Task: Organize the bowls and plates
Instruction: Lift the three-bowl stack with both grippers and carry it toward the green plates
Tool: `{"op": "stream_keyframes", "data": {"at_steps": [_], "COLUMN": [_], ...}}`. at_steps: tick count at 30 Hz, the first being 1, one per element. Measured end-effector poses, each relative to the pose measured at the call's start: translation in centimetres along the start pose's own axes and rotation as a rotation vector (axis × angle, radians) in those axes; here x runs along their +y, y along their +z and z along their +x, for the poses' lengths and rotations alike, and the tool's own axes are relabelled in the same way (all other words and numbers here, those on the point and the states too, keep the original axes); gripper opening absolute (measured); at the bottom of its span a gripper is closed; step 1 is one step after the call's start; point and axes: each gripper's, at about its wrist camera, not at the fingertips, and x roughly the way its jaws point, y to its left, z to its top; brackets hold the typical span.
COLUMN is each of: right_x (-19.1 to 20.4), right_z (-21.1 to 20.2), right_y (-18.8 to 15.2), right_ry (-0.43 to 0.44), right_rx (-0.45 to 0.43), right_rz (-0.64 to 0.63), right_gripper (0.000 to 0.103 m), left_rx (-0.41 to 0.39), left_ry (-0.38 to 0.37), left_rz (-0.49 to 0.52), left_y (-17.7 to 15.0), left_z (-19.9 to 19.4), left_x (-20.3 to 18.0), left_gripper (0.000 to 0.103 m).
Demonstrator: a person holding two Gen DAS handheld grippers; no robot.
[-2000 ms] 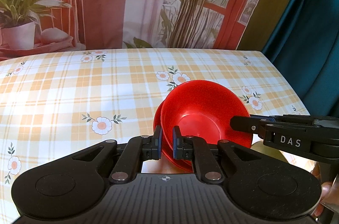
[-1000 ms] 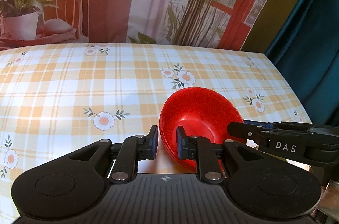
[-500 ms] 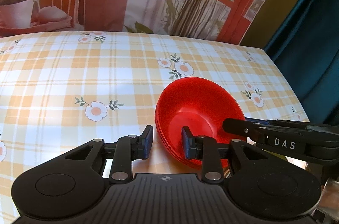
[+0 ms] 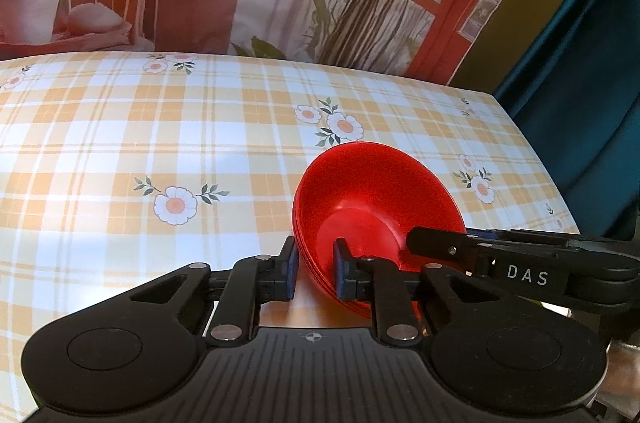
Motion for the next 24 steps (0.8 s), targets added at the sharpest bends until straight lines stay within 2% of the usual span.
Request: {"op": "stream_keyframes", "data": {"at_steps": [13,24], "right_x": [0.0,0.5], "right_z": [-0.1,-1.2], "right_y": [0.2,0.6], "right_ry": [-0.007,0.004], "right_rx": [-0.011,-0.039], "right_rz": [-0.008,-0.007], "right_gripper": [0.015,0.015], "left_rx": [-0.007,-0.036], "left_ry": [0.004,0.012], "left_rz": [0.005,0.007], "left_y": [0.1,0.5], "left_z": [-0.2,-1.3], "left_x": [-0.1,-0.3], "left_gripper": [0.019,0.019]}}
